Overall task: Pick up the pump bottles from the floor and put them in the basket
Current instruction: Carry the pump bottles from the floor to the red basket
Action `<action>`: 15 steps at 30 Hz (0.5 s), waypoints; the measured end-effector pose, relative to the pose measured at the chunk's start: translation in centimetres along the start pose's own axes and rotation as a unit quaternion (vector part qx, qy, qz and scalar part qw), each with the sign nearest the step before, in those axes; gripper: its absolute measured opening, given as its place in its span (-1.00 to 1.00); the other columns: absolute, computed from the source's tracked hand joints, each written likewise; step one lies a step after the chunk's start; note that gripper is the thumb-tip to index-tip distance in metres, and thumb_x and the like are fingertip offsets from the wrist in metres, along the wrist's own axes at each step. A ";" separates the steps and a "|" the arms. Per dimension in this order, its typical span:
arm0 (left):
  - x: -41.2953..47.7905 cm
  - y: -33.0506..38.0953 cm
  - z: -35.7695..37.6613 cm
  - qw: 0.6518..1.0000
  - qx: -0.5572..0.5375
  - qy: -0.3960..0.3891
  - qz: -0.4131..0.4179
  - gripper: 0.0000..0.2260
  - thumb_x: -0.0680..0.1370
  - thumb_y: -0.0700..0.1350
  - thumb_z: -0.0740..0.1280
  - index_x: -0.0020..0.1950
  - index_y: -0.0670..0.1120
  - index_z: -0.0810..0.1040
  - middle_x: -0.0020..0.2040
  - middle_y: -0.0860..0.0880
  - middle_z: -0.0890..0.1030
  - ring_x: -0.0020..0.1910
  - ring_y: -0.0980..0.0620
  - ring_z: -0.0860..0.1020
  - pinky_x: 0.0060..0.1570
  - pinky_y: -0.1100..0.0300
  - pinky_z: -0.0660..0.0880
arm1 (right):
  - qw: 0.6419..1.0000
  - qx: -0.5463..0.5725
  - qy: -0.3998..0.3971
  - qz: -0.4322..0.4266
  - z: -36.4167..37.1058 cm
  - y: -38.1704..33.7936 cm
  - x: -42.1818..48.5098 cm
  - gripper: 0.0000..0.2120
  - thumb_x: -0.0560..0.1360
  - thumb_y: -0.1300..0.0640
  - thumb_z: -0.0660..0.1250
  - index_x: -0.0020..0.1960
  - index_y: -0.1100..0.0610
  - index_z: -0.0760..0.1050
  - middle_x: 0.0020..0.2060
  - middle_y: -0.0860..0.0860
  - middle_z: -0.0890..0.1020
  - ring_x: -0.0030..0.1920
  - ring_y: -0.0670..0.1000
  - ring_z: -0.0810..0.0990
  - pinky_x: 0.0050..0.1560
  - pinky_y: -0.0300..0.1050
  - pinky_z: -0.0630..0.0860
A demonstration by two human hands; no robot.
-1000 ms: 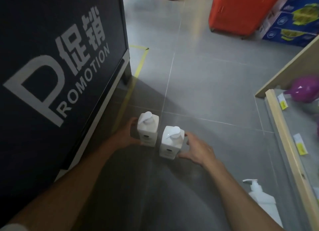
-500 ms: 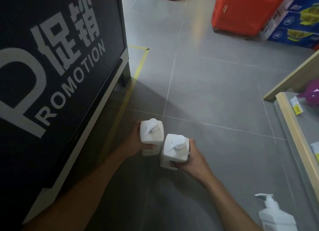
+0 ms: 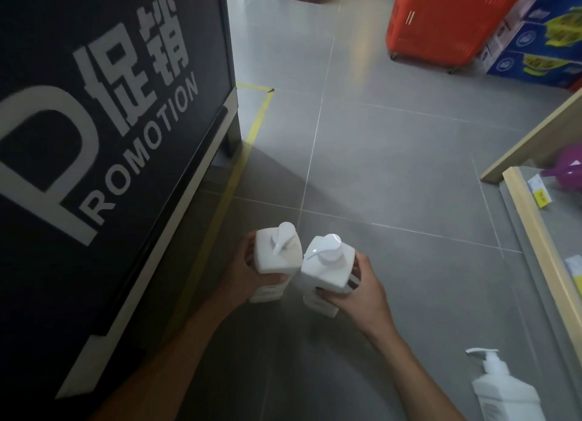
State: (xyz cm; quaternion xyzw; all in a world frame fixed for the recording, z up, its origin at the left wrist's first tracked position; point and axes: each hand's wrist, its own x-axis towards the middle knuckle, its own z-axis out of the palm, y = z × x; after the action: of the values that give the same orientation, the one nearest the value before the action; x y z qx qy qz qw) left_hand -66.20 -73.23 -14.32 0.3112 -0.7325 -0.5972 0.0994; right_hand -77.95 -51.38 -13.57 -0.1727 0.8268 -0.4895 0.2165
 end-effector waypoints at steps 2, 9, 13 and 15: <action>-1.8 2.7 -0.8 1.000 -0.010 -0.014 -0.008 -0.24 0.31 -0.25 0.64 0.37 0.08 0.33 0.30 0.06 0.49 0.27 -0.01 0.51 0.27 -0.08 0.52 | 1.000 0.003 0.002 -0.003 -1.4 -2.3 -0.8 -0.19 0.17 0.06 0.72 0.27 -0.31 0.40 0.14 -0.35 0.60 0.16 -0.29 0.57 0.13 -0.15 0.58; -9.2 21.1 -5.0 0.998 -0.041 -0.028 -0.036 -0.21 0.23 -0.29 0.67 0.33 0.09 0.41 0.18 0.18 0.59 0.10 0.27 0.57 0.07 0.20 0.58 | 0.999 0.029 0.017 0.012 -9.9 -17.2 -6.4 -0.22 0.17 0.14 0.72 0.23 -0.28 0.42 0.13 -0.32 0.62 0.15 -0.25 0.59 0.09 -0.20 0.58; -14.6 35.0 -7.9 0.999 -0.033 -0.026 -0.028 -0.27 0.24 -0.29 0.67 0.27 0.09 0.42 0.09 0.28 0.59 0.09 0.25 0.58 0.05 0.22 0.57 | 0.998 0.021 0.044 0.025 -16.0 -28.8 -10.9 -0.22 0.15 0.07 0.72 0.20 -0.32 0.40 0.12 -0.39 0.59 0.12 -0.28 0.59 0.10 -0.12 0.60; -17.9 42.8 -9.3 0.999 -0.042 -0.019 -0.014 -0.35 0.28 -0.37 0.62 0.19 0.10 0.45 0.02 0.31 0.61 0.02 0.28 0.60 -0.05 0.32 0.56 | 0.998 0.014 0.061 0.029 -18.8 -34.8 -13.5 -0.23 0.13 -0.02 0.72 0.17 -0.35 0.38 0.10 -0.42 0.58 0.10 -0.29 0.59 0.09 -0.10 0.60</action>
State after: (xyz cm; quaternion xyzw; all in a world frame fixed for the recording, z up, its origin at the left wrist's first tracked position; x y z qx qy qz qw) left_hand -61.76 -66.51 32.27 0.3057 -0.7043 -0.6343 0.0905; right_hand -73.90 -46.84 27.77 -0.1151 0.8361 -0.5044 0.1823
